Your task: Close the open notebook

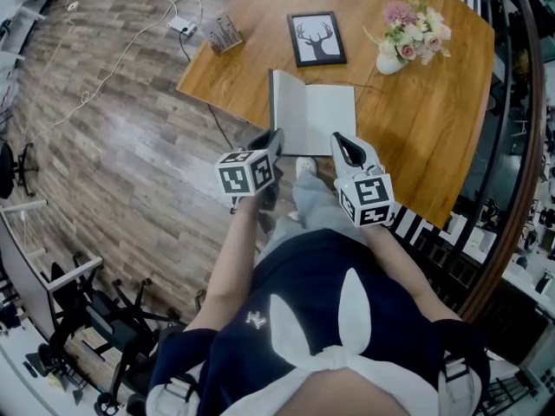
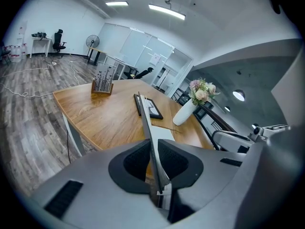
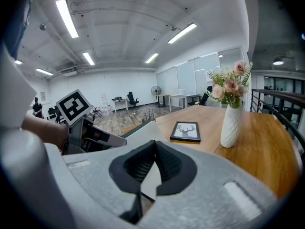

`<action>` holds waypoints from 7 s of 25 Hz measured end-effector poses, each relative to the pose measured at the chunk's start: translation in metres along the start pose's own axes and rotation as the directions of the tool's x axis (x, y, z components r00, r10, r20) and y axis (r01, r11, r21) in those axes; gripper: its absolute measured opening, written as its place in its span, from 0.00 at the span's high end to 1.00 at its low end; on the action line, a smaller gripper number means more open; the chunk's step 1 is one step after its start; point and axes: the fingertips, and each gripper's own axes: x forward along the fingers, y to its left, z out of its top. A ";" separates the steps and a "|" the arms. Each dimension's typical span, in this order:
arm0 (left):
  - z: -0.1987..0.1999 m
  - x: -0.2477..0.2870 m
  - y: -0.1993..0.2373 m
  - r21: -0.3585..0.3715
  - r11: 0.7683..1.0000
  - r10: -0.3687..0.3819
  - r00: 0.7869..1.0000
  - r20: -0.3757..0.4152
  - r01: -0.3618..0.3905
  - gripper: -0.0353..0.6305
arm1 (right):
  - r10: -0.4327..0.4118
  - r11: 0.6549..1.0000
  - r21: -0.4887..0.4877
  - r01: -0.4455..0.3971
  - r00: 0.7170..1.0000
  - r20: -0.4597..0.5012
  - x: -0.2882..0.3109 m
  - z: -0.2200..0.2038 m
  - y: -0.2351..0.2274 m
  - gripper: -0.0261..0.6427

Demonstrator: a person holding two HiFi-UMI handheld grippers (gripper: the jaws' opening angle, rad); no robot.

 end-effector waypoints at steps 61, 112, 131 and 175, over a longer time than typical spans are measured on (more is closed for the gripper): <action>-0.004 0.032 -0.076 0.070 0.979 -0.190 0.980 -0.053 0.193 0.84 | -0.090 0.994 0.058 0.090 0.996 -0.008 -0.028 -0.021 -0.032 0.96; -0.026 0.080 -0.117 0.087 0.949 -0.285 0.944 -0.168 0.302 0.82 | -0.159 0.979 0.119 0.164 0.986 -0.046 -0.034 -0.043 -0.066 0.96; -0.039 0.102 -0.126 0.091 0.945 -0.289 0.933 -0.214 0.314 0.82 | -0.184 0.972 0.137 0.191 0.981 -0.063 -0.038 -0.051 -0.080 0.96; -0.081 0.148 -0.129 0.108 0.948 -0.248 0.909 -0.335 0.299 0.80 | -0.233 0.948 0.198 0.249 0.967 -0.101 -0.056 -0.079 -0.089 0.96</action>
